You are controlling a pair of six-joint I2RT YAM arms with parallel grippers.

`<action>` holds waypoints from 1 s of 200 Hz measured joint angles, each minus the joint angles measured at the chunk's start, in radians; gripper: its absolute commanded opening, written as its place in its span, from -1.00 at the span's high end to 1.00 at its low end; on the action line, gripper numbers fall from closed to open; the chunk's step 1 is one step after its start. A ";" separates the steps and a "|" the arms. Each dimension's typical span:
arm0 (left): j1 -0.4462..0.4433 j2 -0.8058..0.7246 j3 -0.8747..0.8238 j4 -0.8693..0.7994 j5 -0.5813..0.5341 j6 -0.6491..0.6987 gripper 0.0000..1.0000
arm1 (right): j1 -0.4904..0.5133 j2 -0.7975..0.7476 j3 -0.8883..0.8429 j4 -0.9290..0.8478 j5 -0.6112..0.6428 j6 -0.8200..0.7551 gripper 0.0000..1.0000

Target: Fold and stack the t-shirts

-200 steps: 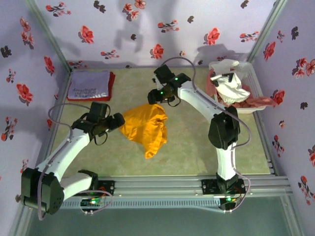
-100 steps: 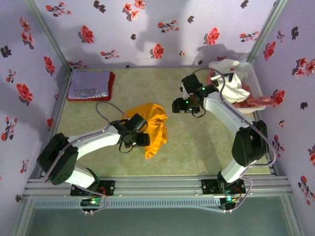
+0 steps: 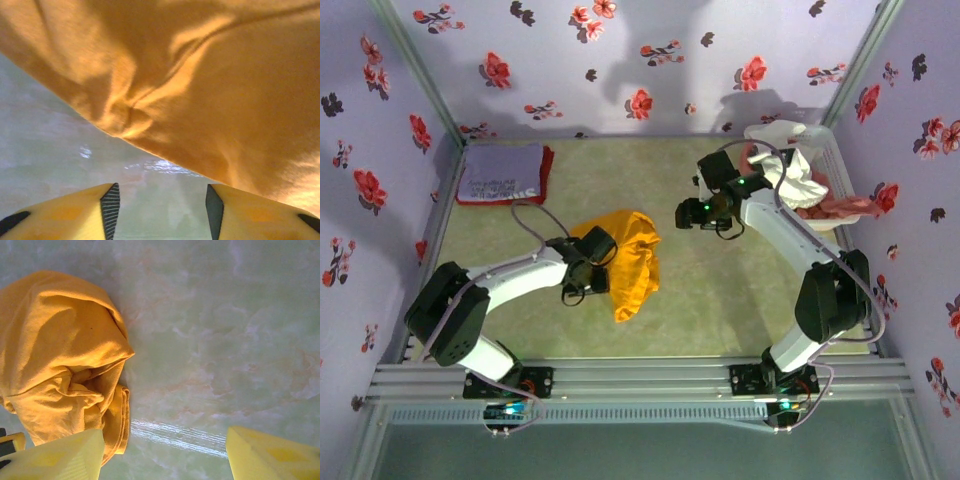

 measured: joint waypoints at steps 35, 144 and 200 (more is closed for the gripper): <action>0.037 0.042 0.031 -0.008 -0.004 0.036 0.12 | 0.000 0.000 0.000 0.000 -0.005 0.000 -0.33; 0.069 0.206 0.142 -0.047 -0.048 0.117 1.00 | 0.000 -0.027 -0.021 -0.012 -0.005 -0.007 -0.35; 0.346 -0.195 0.095 -0.135 -0.074 0.143 1.00 | 0.051 -0.050 -0.129 0.041 -0.036 0.053 -0.30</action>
